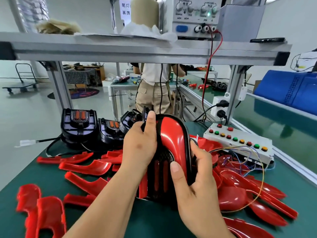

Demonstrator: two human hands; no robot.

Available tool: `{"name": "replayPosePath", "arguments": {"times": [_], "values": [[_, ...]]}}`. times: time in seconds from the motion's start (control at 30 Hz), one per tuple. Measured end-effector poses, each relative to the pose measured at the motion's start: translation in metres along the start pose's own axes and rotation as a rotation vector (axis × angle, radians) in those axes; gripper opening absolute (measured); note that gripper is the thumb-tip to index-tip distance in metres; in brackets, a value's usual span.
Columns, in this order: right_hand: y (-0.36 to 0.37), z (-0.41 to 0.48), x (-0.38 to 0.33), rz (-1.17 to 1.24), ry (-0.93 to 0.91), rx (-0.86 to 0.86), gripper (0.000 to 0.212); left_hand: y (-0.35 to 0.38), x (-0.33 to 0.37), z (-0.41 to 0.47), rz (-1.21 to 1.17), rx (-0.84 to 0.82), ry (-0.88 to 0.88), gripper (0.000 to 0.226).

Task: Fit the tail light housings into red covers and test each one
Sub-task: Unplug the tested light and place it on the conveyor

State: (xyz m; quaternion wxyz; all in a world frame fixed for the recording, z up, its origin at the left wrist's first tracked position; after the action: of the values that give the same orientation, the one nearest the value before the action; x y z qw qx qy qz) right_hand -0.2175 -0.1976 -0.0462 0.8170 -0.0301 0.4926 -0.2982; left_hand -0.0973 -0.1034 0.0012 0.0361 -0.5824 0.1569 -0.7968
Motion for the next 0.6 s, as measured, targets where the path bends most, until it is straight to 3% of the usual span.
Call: {"name": "replayPosePath", "arguments": {"times": [0.13,0.33,0.6], "values": [[-0.003,0.006,0.004,0.113,0.016,0.085,0.036,-0.003,0.004,0.000,-0.115,-0.069,-0.045,0.068],[-0.016,0.010,0.008,0.275,0.201,0.153,0.039,0.012,-0.011,-0.028,0.091,-0.213,-0.028,0.049],[-0.014,0.007,0.006,0.334,0.208,0.151,0.041,0.013,-0.007,-0.032,0.326,-0.047,0.122,0.069]]}}
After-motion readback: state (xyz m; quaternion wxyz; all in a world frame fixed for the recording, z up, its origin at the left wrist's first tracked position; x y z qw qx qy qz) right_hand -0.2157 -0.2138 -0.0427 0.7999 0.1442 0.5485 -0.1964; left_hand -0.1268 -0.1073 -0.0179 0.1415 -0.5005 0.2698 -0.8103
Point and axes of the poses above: each hand's wrist, its own z-axis towards the middle knuckle, its own y-axis out of the palm, x = y × z, the point moved 2 cm from there along z, towards the middle knuckle, and after that the axes turned 11 degrees about -x, right-handed, at the moved point
